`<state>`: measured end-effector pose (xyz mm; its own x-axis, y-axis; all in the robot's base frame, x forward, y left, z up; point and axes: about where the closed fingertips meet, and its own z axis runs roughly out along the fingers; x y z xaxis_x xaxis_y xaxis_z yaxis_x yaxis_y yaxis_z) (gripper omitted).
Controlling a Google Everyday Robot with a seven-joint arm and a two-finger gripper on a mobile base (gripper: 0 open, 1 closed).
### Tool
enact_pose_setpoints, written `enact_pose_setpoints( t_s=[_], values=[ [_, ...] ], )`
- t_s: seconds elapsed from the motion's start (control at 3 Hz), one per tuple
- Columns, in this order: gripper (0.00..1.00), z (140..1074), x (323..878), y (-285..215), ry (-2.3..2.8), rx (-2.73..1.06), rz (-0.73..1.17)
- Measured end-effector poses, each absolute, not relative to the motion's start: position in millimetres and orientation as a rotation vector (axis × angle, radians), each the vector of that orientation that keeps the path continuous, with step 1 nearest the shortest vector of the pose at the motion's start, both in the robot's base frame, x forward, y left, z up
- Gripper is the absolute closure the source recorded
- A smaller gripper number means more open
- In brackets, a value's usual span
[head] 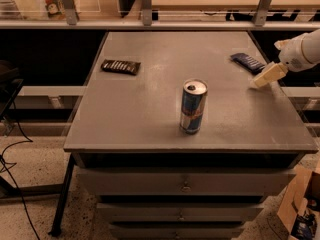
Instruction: Move rxbar blueberry near redbull can
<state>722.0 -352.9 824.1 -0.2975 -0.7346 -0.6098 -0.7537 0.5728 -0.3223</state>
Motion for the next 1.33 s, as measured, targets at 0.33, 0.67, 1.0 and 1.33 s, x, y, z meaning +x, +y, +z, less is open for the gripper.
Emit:
enact_pose_setpoints(
  t_s=[0.33, 0.67, 1.0, 1.33],
  values=[
    [0.02, 826.6, 721.8, -352.9, 2.066, -1.185, 0.034],
    [0.12, 828.2, 721.8, -352.9, 2.066, -1.185, 0.034],
    [0.28, 829.3, 721.8, -352.9, 2.065, -1.185, 0.034],
    [0.34, 829.4, 721.8, -352.9, 2.065, -1.185, 0.034]
  ],
)
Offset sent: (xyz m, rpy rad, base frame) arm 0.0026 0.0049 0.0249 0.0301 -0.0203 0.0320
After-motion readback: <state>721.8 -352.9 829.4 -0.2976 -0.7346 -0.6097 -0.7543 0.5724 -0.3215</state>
